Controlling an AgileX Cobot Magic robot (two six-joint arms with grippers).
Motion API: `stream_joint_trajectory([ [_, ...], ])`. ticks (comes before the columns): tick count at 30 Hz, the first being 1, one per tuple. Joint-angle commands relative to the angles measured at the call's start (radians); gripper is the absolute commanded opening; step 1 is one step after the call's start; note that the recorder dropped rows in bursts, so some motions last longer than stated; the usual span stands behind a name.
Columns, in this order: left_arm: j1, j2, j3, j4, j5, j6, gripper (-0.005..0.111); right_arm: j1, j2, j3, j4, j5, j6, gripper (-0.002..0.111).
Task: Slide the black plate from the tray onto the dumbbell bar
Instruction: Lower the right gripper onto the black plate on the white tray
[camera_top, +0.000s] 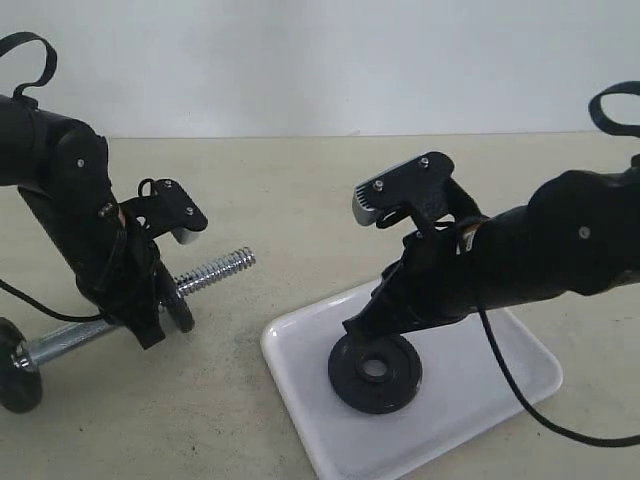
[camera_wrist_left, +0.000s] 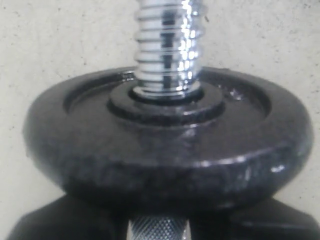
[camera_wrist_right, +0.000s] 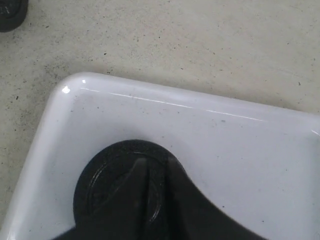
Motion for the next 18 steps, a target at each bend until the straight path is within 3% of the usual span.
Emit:
stream_joint_trajectory([
  [1,-0.023,0.016,0.013,-0.021,0.010,-0.015,0.004,0.002,0.040,-0.021,0.012,0.011,-0.003,0.050],
  [4,-0.023,0.016,0.013,-0.038,0.004,-0.015,0.004,0.002,0.041,-0.023,0.018,0.001,0.002,0.101],
  [5,-0.023,0.016,0.013,-0.038,0.002,-0.015,0.004,0.002,0.041,-0.023,0.017,0.001,0.002,0.105],
  [18,-0.023,0.016,0.013,-0.101,-0.009,-0.021,0.004,0.042,0.041,-0.023,0.020,0.015,0.006,0.104],
])
